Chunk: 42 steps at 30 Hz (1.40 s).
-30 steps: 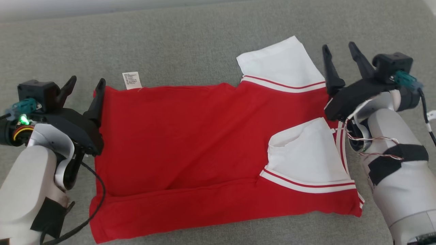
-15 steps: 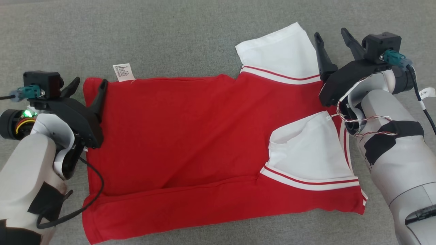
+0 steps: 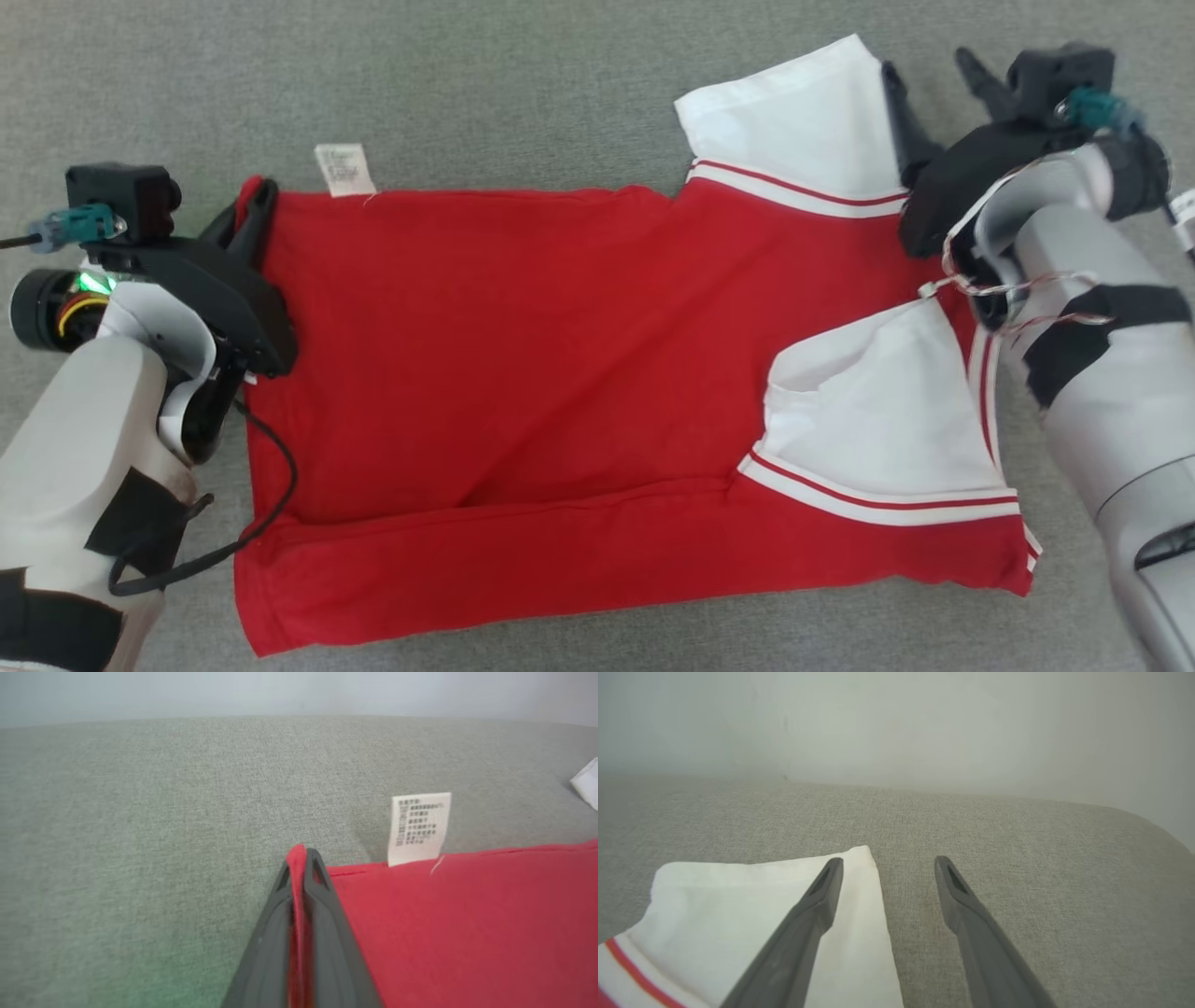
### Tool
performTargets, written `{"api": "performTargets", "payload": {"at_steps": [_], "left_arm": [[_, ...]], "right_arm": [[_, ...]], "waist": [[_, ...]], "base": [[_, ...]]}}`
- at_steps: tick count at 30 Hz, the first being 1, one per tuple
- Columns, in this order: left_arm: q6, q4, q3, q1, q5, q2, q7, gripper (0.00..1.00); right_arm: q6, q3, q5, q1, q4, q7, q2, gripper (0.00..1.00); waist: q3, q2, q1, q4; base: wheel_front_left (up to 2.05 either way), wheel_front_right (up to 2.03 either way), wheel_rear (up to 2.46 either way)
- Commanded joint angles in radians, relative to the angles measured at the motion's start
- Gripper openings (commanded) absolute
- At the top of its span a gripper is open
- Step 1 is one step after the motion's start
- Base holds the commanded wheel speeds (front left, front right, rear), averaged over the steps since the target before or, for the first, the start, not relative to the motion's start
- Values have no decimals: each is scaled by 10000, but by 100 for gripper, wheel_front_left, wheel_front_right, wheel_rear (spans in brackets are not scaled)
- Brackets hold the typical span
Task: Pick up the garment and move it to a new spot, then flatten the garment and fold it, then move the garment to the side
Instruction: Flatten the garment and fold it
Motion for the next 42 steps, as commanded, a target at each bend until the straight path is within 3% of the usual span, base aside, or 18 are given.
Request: {"api": "performTargets", "payload": {"at_steps": [1, 7, 16, 17, 19, 20, 32, 42], "left_arm": [[25, -27, 0, -102, -16, -32, -59, 0], [162, -548, -132, -147, 192, -330, -710, 0], [250, -1465, -442, 158, 350, -572, -860, 0], [248, -1544, -456, 182, 351, -573, -869, 0], [281, -1660, -478, 237, 345, -565, -875, 0], [299, -1705, -486, 252, 341, -560, -872, 0], [420, -1719, -316, 721, 62, -312, -1106, 0], [556, -1577, -182, 1325, -135, -12, -1249, 0]], "right_arm": [[-25, 30, 57, -129, 33, 35, -47, 100], [-25, 196, 41, -784, 580, 505, -349, 100], [-25, 219, 154, -1337, 1018, 1446, -587, 100], [-25, 231, 138, -1347, 1063, 1626, -598, 82], [-25, 237, 110, -1328, 1134, 1827, -614, 17], [-25, 229, 115, -1343, 1150, 1832, -601, 0], [-25, 432, 370, -1253, 720, 689, -232, 0], [-25, 1113, 1419, 124, -799, -242, -709, 0]], "waist": [[132, -1, 0, 153], [419, -1, 0, 681], [816, -1, 0, 1122], [851, -1, 0, 1135], [896, -1, 0, 1148], [910, -1, 0, 1151], [286, -1, 0, 648], [-375, -1, 0, 34]], "base": [[0, 0, 0], [0, 0, 0], [0, 0, 0], [0, 0, 0], [0, 0, 0], [0, 0, 0], [0, 0, 0], [0, 0, 0]]}}
